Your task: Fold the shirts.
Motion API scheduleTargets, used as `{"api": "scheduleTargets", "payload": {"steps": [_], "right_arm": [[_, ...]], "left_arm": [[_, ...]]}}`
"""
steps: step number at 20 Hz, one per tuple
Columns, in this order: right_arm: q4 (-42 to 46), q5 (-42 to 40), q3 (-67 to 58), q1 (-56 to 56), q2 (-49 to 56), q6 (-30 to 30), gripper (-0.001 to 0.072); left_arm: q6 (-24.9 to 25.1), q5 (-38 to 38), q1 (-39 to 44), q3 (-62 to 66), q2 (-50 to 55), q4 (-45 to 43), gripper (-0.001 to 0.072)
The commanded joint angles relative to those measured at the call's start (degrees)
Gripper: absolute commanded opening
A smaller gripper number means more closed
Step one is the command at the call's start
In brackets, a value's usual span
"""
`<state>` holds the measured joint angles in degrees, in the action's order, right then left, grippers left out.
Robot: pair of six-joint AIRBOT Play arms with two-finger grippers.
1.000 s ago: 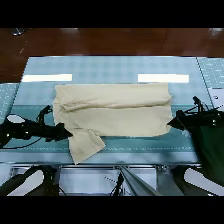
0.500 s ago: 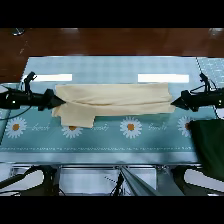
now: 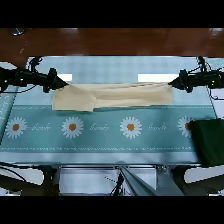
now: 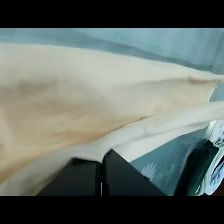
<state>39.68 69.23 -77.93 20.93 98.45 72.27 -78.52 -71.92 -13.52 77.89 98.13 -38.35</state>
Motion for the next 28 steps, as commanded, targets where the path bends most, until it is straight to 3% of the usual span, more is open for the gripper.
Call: {"api": "scheduleTargets", "payload": {"steps": [1,4,5,6,7,8,10,13,16,20,22,28], "right_arm": [[-3.2,-0.3,-4.8,-0.1,6.0,0.3,0.0023],[-6.3,-1.0,-5.1,-0.1,8.7,0.0,0.0024],[-7.3,-1.0,-5.1,-0.1,9.3,0.1,0.0074],[-8.2,-0.9,-5.1,-0.1,9.6,0.1,0.0380],[-8.3,-0.7,-5.1,0.0,9.4,-0.2,0.0638],[-7.9,0.3,-5.8,0.4,9.2,-0.7,0.0622],[-7.6,4.5,-7.7,2.4,8.8,-1.2,0.0622],[-2.4,8.3,-8.1,7.3,6.6,-1.2,0.0622],[7.4,9.8,-7.6,8.2,6.4,-0.5,0.0622],[7.8,6.7,-6.3,5.6,7.8,-0.3,0.0622],[6.3,6.6,-6.3,4.2,9.5,-0.3,0.0622],[4.5,6.4,-6.3,-2.0,11.6,0.0,0.0613]], "left_arm": [[-1.3,1.6,0.1,5.2,5.9,0.0,0.0018],[-0.4,4.9,0.5,5.9,8.0,0.0,0.0019],[0.0,6.1,0.8,5.9,8.2,0.0,0.0020],[0.0,6.9,1.1,5.9,8.2,0.0,0.0070],[0.0,6.5,1.3,6.1,8.2,0.2,0.0317],[0.6,3.9,1.0,7.1,8.1,-0.1,0.0690],[1.6,-3.1,-1.3,10.2,7.7,-4.2,0.0699],[-0.9,-9.0,-6.9,9.6,3.2,-12.1,0.0700],[-0.3,-0.9,-10.1,0.2,-5.4,-13.0,0.0699],[7.7,17.7,-7.1,-19.5,-20.3,-4.7,0.0699],[10.7,19.9,-4.4,-25.1,-24.9,-0.9,0.0700],[10.8,21.4,3.5,-26.1,-25.6,0.3,0.0699]]}}
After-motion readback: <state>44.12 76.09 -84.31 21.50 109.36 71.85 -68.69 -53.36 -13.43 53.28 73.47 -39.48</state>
